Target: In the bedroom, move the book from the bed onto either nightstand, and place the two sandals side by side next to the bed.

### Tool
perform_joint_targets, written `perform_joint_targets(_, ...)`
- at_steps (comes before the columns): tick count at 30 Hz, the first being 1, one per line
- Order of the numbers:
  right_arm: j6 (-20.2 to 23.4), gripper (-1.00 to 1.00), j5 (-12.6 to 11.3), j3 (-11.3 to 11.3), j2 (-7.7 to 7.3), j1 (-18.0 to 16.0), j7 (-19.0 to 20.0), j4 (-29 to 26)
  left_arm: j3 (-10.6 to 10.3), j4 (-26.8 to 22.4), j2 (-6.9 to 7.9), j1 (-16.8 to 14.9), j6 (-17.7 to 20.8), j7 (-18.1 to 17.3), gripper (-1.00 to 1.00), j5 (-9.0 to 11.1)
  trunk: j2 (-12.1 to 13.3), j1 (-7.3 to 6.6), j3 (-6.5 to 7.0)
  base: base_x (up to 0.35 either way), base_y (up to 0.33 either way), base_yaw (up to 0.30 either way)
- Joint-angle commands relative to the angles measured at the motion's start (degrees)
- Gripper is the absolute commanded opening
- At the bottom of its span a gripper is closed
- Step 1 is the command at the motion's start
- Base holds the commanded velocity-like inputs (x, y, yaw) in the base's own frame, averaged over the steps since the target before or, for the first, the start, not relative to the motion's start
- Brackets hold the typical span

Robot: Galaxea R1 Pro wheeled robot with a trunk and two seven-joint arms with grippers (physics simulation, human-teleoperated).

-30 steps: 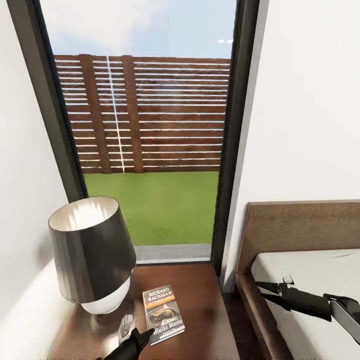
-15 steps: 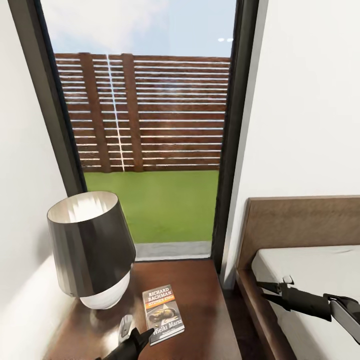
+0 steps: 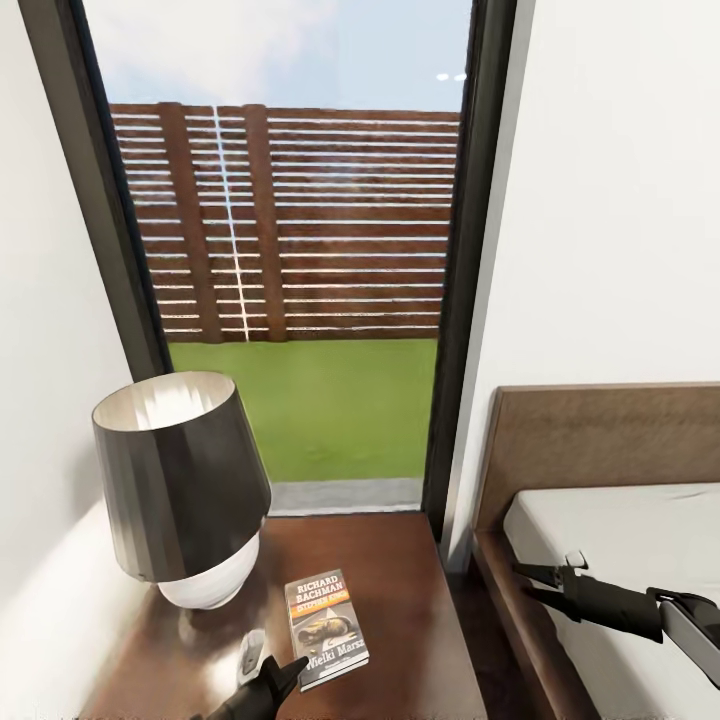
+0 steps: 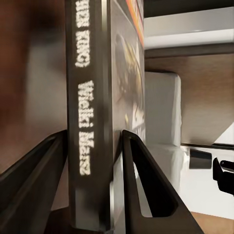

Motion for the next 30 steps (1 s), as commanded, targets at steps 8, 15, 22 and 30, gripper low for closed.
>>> perform_joint_targets(8,0.4,1.0,-0.5,0.3,-0.07,-0.1,0.0,0.0,0.2,0.0,-0.02,0.0,0.6,-0.1,-1.0,0.4,-3.3,1.75,-1.5,0.0,0.0,0.0)
perform_joint_targets(15,0.4,1.0,-0.5,0.3,-0.07,-0.1,0.0,0.0,0.2,0.0,-0.02,0.0,0.6,-0.2,-1.0,0.4,-3.3,1.75,-1.5,0.0,0.0,0.0)
perform_joint_targets(22,0.4,1.0,-0.5,0.3,-0.07,-0.1,0.0,0.0,0.2,0.0,-0.02,0.0,0.6,-0.2,-1.0,0.4,-5.3,2.85,-2.4,0.0,0.0,0.0)
perform_joint_targets(30,0.3,1.0,-0.5,0.3,-0.07,-0.1,0.0,0.0,0.2,0.0,-0.02,0.0,0.6,-0.2,-1.0,0.4,-6.5,3.51,-2.94,0.0,0.0,0.0)
